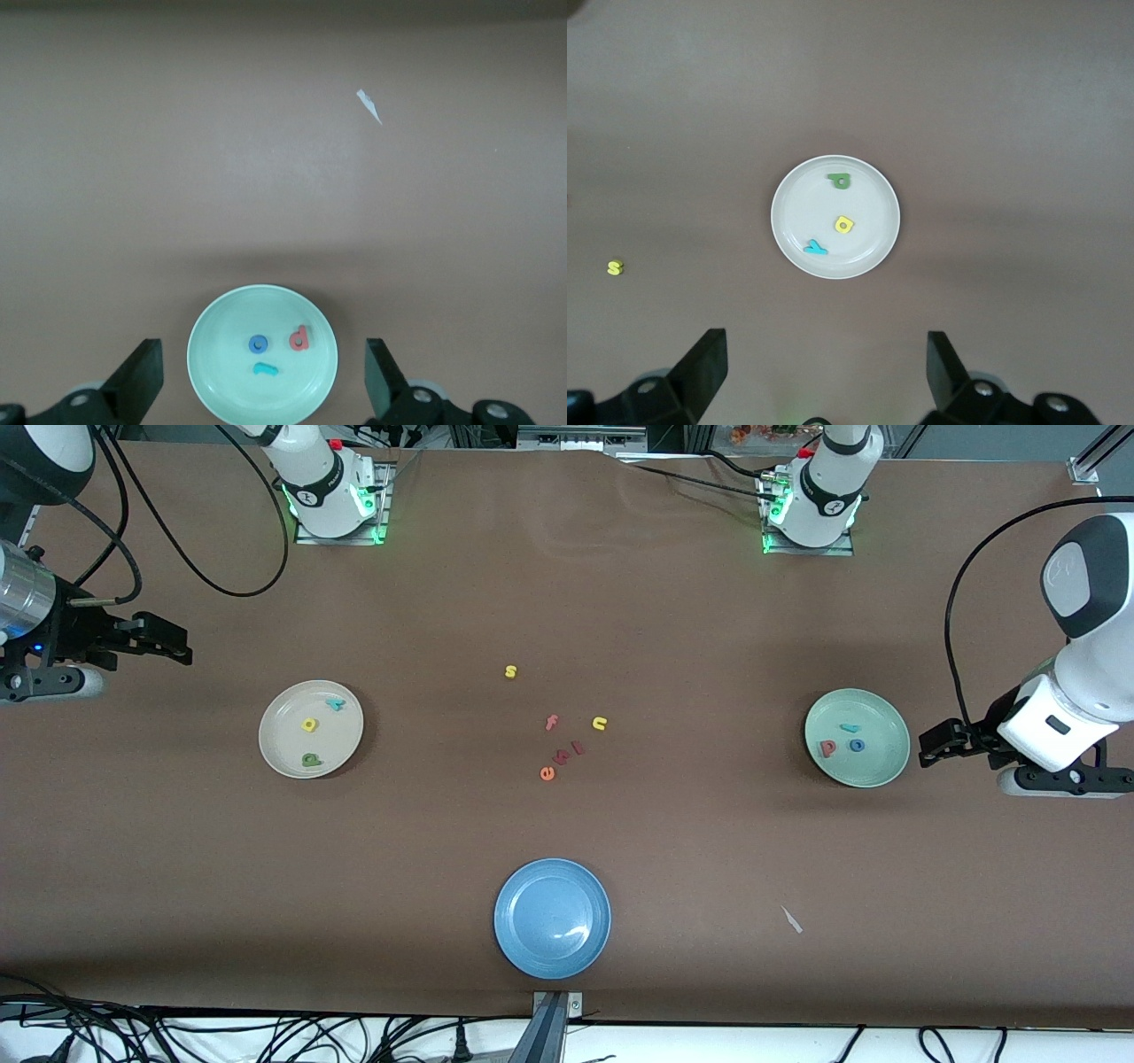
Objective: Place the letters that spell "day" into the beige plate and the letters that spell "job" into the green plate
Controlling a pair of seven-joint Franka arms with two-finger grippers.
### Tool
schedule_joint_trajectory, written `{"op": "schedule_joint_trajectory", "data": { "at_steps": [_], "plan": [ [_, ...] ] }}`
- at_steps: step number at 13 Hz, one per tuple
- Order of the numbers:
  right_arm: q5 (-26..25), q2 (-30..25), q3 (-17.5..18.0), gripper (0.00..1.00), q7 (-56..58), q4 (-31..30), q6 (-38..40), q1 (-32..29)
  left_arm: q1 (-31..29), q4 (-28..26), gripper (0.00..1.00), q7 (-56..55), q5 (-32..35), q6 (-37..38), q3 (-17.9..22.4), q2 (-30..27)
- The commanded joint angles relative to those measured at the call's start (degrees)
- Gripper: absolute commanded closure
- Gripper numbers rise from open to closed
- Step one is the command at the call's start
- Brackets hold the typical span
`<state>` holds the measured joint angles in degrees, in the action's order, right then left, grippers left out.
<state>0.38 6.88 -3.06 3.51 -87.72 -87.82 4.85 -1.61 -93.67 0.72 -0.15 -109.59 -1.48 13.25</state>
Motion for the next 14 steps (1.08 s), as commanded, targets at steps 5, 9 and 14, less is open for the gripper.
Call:
{"op": "schedule_joint_trajectory", "data": {
  "at_steps": [5,9,14],
  "plan": [
    [1.4,0.4,-0.5,0.01,1.2,1.1,1.3,0.4,0.3,2.3,0.00,3.1,-0.2,3.5,0.0,0.1],
    [1.4,0.5,-0.5,0.01,1.2,1.1,1.3,0.4,0.8,2.4,0.00,3.2,-0.1,5.2,-0.3,0.8],
    [1.4,0.5,-0.5,0.01,2.1,1.0,1.3,0.3,1.1,3.6,0.00,3.1,-0.2,5.2,-0.5,1.1]
  ]
}}
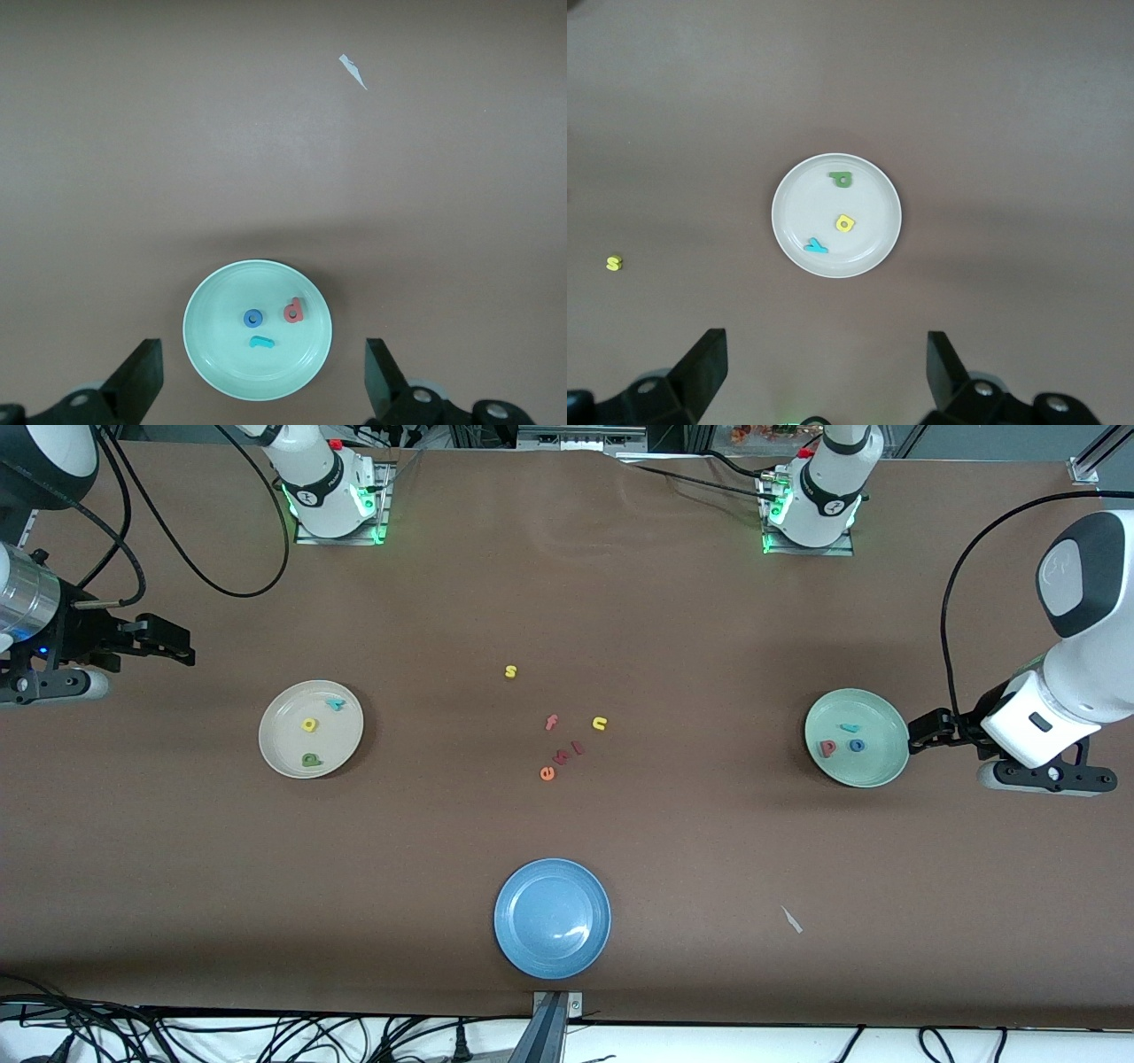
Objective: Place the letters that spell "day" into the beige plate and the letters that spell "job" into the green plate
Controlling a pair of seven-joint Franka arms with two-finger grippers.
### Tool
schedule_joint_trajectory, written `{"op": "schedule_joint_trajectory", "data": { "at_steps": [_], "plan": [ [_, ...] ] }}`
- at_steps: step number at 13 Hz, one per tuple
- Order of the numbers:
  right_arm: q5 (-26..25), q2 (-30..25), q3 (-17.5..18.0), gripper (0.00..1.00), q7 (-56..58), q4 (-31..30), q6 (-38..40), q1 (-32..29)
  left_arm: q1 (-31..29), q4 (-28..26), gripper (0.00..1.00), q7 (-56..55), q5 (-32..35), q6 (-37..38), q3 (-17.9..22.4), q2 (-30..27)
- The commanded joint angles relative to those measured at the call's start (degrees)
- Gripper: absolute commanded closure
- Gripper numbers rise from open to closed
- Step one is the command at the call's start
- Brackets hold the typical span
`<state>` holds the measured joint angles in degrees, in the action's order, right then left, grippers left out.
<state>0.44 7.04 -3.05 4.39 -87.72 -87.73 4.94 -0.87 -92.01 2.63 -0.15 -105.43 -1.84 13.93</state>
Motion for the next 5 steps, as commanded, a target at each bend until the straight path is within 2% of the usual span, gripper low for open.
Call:
{"op": "schedule_joint_trajectory", "data": {
  "at_steps": [1,5],
  "plan": [
    [1.3,0.3,-0.6,0.01,1.3,1.0,1.2,0.2,0.3,2.0,0.00,1.2,-0.2,1.6,-0.2,0.4],
    [1.1,0.3,-0.6,0.01,1.4,1.1,1.2,0.2,-0.4,3.0,0.00,1.6,0.5,2.2,-0.1,0.4]
  ]
}}
